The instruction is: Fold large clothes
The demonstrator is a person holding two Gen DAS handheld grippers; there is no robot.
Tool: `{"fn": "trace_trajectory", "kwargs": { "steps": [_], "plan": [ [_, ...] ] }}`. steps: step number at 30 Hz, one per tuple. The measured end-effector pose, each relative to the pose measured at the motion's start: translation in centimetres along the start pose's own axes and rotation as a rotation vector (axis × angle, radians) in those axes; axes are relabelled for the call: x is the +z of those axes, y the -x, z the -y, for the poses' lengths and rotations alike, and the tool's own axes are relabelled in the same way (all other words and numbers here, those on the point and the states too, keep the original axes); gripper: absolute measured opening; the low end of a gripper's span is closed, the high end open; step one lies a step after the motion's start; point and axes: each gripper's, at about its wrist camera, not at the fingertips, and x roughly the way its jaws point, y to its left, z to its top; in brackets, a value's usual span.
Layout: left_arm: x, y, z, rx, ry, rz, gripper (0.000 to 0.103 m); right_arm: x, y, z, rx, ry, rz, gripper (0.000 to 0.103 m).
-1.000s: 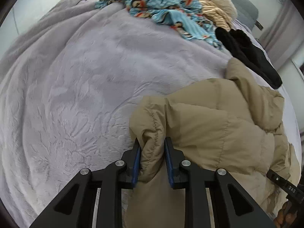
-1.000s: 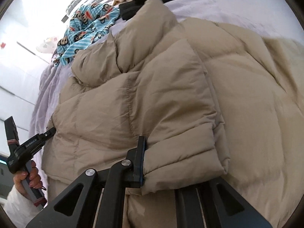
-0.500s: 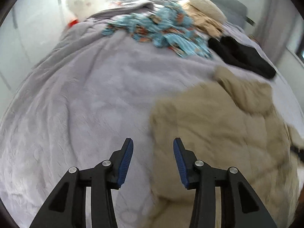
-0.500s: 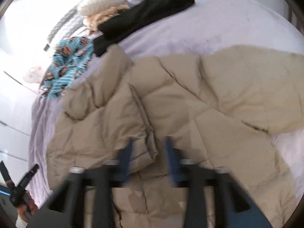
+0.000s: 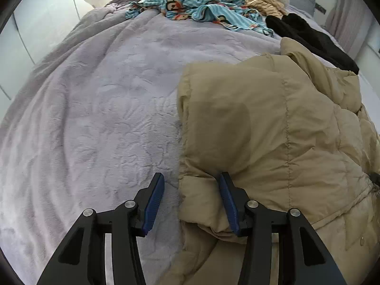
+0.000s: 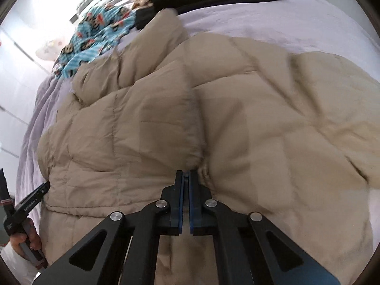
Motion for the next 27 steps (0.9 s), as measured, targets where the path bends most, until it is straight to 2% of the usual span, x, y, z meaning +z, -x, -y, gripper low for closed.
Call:
{"fn": "trace_trajectory", "kwargs": {
  "steps": [2, 4, 5, 9, 13, 14, 15, 16, 17, 19, 21, 23, 24, 25, 27],
  "plan": [
    [0.2, 1.2, 0.4, 0.032, -0.001, -0.002, 0.050, -0.1, 1.1, 1.3, -0.023, -0.053, -0.002, 0.002],
    [0.2, 2.5, 1.1, 0.037, -0.010, -0.003, 0.050, -0.5, 2.1, 2.6, 0.019, -0.122, -0.012, 0.004],
    [0.1, 3.3, 1.8, 0.023, -0.017, -0.003, 0.050, -0.8, 2.8, 3.6, 0.050, -0.161, -0.020, 0.007],
    [-1.3, 5.2, 5.3, -0.008, -0.073, -0.025, 0.050, -2.8, 4.6, 6.2, 0.122, -0.247, -0.041, 0.007],
    [-2.9, 5.9, 9.9, -0.078, -0.087, -0.083, 0.050, -4.8, 5.8, 8.5, 0.180, -0.317, -0.077, 0.007],
    [-3.4, 6.0, 11.3, -0.094, -0.088, -0.091, 0.055, -5.2, 6.3, 9.4, 0.188, -0.336, -0.081, 0.007],
    [-3.8, 6.2, 12.6, -0.104, -0.093, -0.097, 0.083, -5.3, 6.4, 9.6, 0.191, -0.347, -0.082, 0.008],
    [-4.2, 6.6, 13.5, -0.108, -0.095, -0.093, 0.094, -5.5, 6.7, 10.4, 0.192, -0.363, -0.081, 0.011],
    [-4.5, 7.0, 14.7, -0.109, -0.099, -0.074, 0.102, -5.7, 7.2, 11.4, 0.188, -0.381, -0.076, 0.015],
    [-5.1, 7.4, 16.9, -0.123, -0.132, -0.063, 0.102, -6.2, 8.3, 14.0, 0.183, -0.423, -0.058, 0.044],
    [-5.5, 7.3, 19.3, -0.121, -0.165, -0.086, 0.102, -6.3, 9.3, 16.5, 0.183, -0.467, -0.026, 0.057],
    [-5.6, 7.1, 20.7, -0.132, -0.181, -0.109, 0.102, -6.0, 10.4, 19.0, 0.163, -0.502, 0.005, 0.059],
    [-5.7, 7.1, 21.6, -0.135, -0.189, -0.115, 0.102, -5.9, 10.8, 20.3, 0.150, -0.518, 0.017, 0.064],
    [-5.8, 7.2, 22.3, -0.136, -0.195, -0.119, 0.102, -5.8, 11.2, 21.5, 0.138, -0.533, 0.032, 0.075],
    [-5.9, 7.1, 23.7, -0.141, -0.194, -0.131, 0.102, -5.7, 12.1, 24.7, 0.138, -0.593, 0.084, 0.088]
  ]
}}
